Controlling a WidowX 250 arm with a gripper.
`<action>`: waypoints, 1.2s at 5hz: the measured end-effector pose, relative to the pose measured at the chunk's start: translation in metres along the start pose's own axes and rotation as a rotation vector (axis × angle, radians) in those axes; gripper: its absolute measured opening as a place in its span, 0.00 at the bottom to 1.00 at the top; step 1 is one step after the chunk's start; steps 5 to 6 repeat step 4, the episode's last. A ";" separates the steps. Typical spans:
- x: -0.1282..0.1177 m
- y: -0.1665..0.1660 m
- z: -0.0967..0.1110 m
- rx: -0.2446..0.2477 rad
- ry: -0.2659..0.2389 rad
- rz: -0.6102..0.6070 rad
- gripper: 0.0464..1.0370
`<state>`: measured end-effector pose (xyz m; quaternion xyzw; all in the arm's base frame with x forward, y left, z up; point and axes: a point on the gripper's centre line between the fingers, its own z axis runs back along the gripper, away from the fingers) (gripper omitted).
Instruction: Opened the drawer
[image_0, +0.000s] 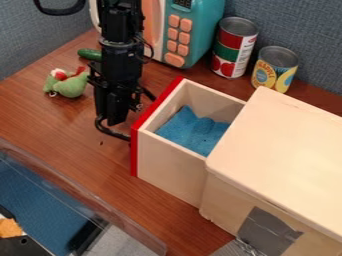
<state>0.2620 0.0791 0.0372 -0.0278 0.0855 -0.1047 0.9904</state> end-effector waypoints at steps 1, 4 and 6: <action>0.003 -0.007 0.018 0.017 -0.010 -0.056 0.72; -0.018 0.028 0.099 0.093 -0.065 -0.112 0.96; -0.018 0.028 0.099 0.093 -0.065 -0.112 0.96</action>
